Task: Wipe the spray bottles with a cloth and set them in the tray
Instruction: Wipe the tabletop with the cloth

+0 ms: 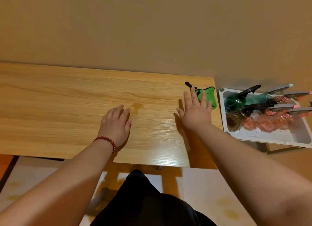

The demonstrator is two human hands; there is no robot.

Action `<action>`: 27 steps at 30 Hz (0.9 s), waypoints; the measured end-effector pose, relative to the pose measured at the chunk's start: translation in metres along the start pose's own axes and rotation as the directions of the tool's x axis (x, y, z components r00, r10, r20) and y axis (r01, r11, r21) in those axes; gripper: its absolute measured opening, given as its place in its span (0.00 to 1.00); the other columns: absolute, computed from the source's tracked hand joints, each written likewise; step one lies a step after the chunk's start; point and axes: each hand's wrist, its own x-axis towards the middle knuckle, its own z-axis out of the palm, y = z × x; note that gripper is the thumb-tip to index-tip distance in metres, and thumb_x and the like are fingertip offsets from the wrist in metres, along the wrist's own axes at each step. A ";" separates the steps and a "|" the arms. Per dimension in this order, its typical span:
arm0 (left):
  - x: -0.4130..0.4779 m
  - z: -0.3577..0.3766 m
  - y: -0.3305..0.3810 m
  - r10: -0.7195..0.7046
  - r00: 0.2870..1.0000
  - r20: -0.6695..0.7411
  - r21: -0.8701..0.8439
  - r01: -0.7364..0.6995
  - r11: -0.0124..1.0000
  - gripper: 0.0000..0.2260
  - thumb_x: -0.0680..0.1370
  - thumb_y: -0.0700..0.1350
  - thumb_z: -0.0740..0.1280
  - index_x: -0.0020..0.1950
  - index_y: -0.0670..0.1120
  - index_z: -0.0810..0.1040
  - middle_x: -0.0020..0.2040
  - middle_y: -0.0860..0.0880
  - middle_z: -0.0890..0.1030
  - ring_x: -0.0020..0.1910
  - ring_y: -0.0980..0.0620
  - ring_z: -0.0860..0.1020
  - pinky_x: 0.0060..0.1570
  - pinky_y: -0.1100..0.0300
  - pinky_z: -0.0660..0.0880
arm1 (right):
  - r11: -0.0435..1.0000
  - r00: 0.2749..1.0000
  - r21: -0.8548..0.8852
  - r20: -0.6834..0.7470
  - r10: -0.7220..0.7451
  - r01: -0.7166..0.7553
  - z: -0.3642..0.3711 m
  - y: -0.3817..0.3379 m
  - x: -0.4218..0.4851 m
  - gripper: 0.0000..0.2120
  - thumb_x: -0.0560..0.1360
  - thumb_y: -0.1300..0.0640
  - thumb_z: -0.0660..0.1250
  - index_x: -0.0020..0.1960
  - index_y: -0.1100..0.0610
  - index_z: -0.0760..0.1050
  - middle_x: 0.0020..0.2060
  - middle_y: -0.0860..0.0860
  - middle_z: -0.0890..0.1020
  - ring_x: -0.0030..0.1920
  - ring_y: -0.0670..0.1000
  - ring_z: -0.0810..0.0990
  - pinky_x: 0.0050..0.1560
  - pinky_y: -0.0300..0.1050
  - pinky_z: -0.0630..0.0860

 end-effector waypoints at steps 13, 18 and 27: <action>0.115 -0.015 -0.060 0.049 0.990 0.132 0.084 -0.061 0.995 0.24 0.83 0.54 0.49 0.79 0.52 0.51 0.80 0.48 0.49 0.78 0.47 0.48 0.74 0.50 0.47 | 0.975 0.983 0.122 0.034 0.182 -0.185 0.011 -0.055 0.075 0.27 0.83 0.46 0.47 0.78 0.54 0.50 0.77 0.55 0.56 0.76 0.61 0.51 0.73 0.59 0.52; 0.141 -0.014 -0.060 0.102 0.981 0.163 0.086 -0.117 0.989 0.24 0.83 0.55 0.48 0.79 0.52 0.50 0.80 0.48 0.47 0.78 0.47 0.47 0.74 0.51 0.45 | 0.988 0.996 0.140 -0.043 0.079 -0.072 0.019 -0.081 0.077 0.24 0.82 0.52 0.53 0.77 0.54 0.56 0.77 0.53 0.59 0.74 0.59 0.58 0.68 0.56 0.59; 0.160 -0.008 -0.031 0.188 0.968 0.166 0.019 -0.193 0.981 0.24 0.83 0.55 0.48 0.79 0.53 0.51 0.80 0.49 0.48 0.78 0.47 0.47 0.75 0.50 0.45 | 0.964 0.971 0.116 0.041 0.234 -0.237 0.027 -0.042 0.088 0.24 0.83 0.44 0.43 0.78 0.44 0.48 0.78 0.51 0.41 0.76 0.60 0.35 0.74 0.57 0.37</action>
